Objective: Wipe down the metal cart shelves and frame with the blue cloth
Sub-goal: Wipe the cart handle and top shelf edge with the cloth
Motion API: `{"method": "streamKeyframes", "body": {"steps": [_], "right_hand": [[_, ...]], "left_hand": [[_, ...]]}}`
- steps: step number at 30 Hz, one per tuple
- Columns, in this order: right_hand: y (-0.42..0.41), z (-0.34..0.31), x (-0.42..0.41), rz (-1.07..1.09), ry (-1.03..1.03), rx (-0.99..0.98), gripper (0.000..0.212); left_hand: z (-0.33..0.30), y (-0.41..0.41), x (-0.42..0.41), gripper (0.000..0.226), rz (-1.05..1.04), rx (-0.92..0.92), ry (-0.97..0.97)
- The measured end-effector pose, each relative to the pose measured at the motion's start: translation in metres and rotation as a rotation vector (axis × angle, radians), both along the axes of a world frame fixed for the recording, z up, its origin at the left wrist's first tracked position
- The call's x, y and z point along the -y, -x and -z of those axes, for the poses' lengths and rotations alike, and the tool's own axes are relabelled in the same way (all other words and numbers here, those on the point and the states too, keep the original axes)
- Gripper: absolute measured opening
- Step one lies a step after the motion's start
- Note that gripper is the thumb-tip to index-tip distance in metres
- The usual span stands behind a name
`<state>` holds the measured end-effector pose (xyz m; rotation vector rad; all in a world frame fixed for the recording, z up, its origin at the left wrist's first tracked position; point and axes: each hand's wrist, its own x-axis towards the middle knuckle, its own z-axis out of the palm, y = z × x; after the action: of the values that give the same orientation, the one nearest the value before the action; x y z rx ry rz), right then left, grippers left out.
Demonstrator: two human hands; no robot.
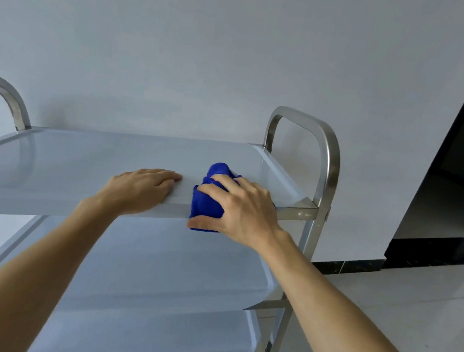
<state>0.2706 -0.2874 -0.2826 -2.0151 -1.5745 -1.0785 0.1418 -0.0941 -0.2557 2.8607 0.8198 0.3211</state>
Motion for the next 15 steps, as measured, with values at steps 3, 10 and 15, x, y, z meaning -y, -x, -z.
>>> {"method": "streamKeyframes", "body": {"steps": [3,10,15], "right_hand": [[-0.031,0.000,0.032,-0.034,-0.049,0.071,0.065],[-0.061,0.006,0.056,0.060,-0.266,0.084,0.056],[-0.035,0.014,0.022,0.027,-0.270,0.024,0.058]], "left_hand": [[-0.001,0.005,-0.003,0.042,0.022,0.008,-0.017],[0.003,0.000,0.004,0.046,0.038,0.035,-0.067],[0.003,0.002,0.003,0.046,0.019,0.058,-0.072]]}}
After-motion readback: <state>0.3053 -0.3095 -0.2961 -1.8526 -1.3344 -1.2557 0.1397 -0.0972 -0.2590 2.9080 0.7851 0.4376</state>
